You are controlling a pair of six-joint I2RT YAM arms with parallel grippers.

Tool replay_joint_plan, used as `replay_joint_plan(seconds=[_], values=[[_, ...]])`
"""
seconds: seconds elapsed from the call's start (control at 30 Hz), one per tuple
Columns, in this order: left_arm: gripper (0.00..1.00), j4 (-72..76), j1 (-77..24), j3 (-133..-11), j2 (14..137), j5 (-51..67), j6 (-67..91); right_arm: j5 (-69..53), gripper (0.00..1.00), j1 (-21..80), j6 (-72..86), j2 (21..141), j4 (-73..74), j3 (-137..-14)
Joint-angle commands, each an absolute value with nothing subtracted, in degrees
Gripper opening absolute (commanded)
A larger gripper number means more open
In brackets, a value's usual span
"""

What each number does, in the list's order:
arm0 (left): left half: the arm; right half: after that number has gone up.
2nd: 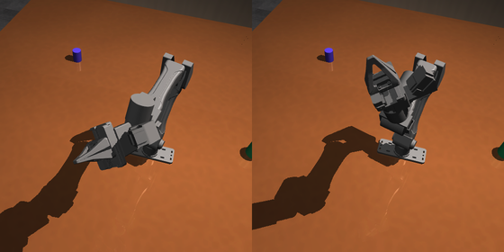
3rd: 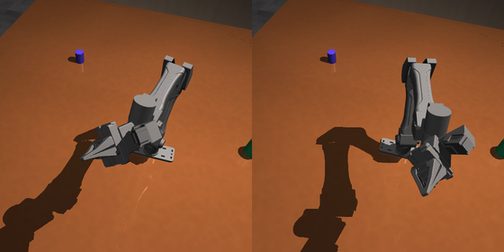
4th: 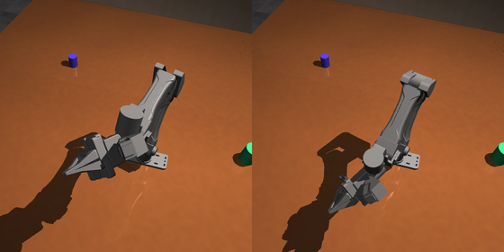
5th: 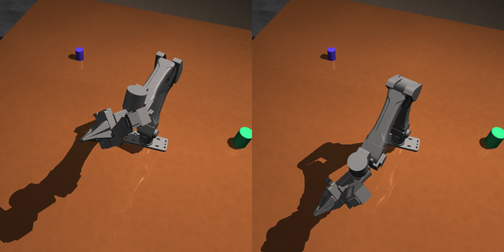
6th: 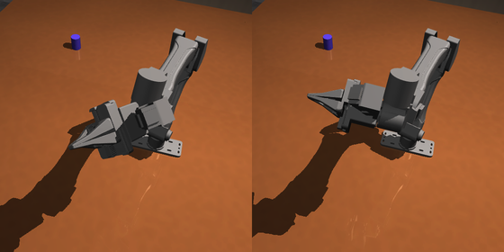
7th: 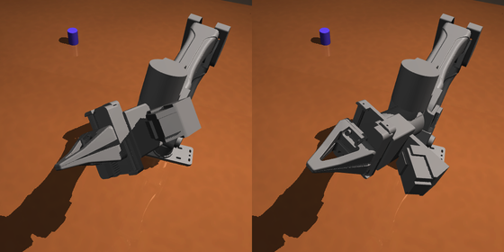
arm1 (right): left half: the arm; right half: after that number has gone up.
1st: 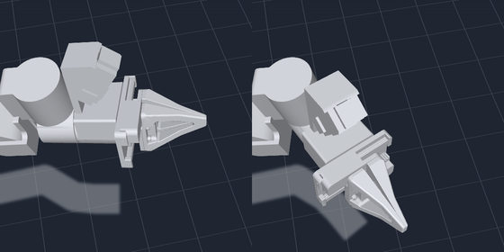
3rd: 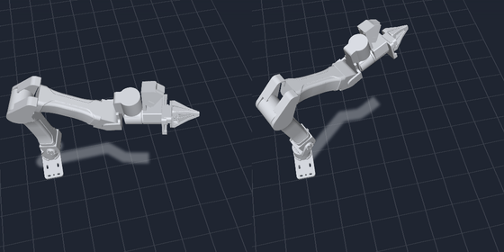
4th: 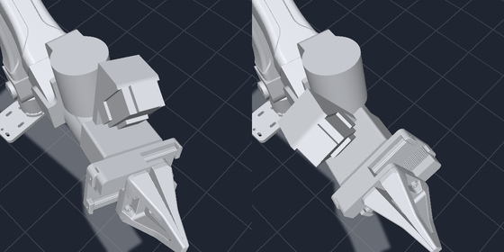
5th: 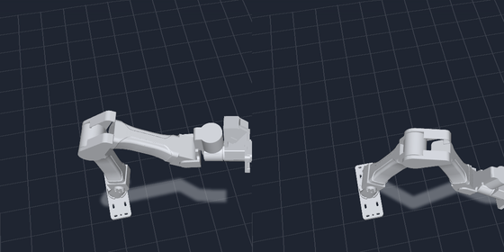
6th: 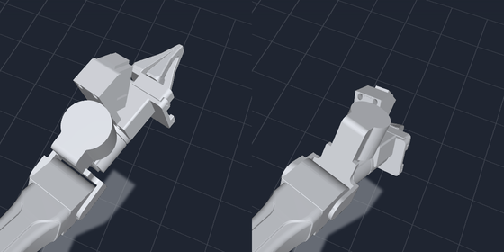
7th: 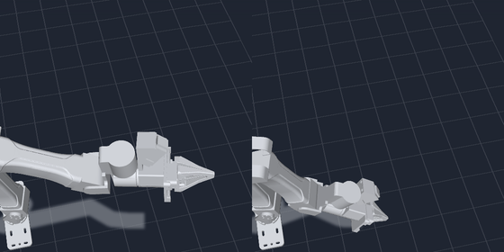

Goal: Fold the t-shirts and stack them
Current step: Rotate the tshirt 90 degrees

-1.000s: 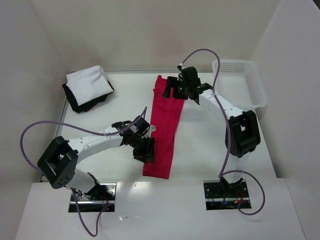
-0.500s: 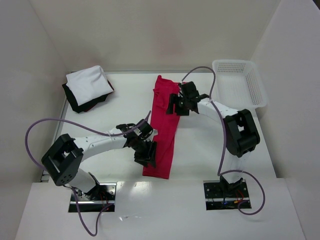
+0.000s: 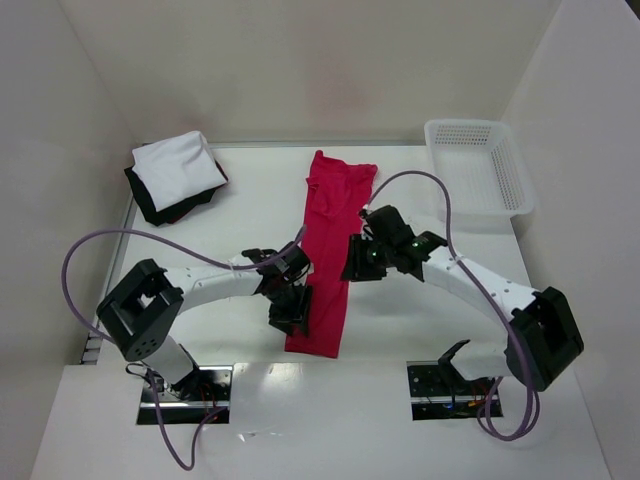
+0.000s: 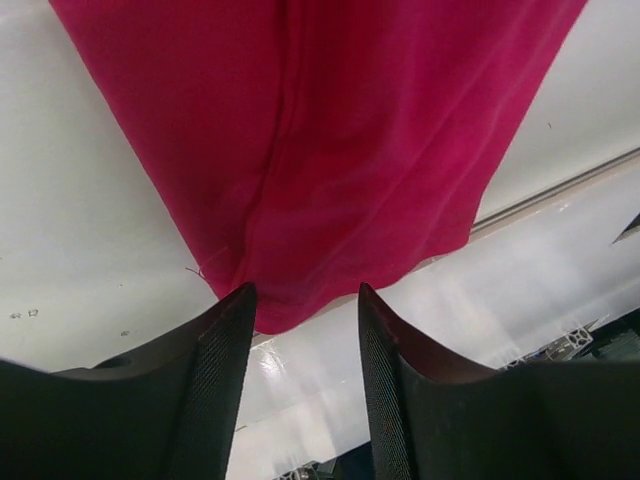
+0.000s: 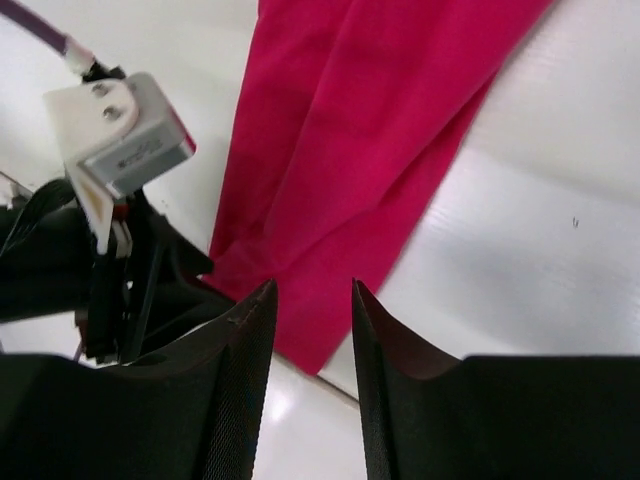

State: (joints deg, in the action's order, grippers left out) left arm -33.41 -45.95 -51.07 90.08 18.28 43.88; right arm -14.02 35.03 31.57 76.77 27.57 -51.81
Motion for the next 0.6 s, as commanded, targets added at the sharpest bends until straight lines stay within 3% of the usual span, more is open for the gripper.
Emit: replay_joint_plan(seconds=[0.0, 0.27, 0.43, 0.57], values=[[0.53, -33.05, -46.23, -54.31, 91.41, 17.75, 43.95, -14.84, 0.41, 35.5, 34.54, 73.04, 30.76, -49.14], [0.47, -33.05, -46.23, -57.04, 94.13, 17.67, 42.9, -16.45, 0.41, 46.92, 44.28, 68.92, 25.94, -40.25], [0.37, -31.74, -46.23, -54.76, 93.6, 17.14, 41.84, -12.75, 0.51, 50.98, 48.86, 68.91, 23.29, -38.14], [0.36, -31.2, -46.23, -52.48, 91.85, 15.92, 41.22, -9.85, 0.54, 51.5, 49.48, 68.91, 21.27, -37.53]])
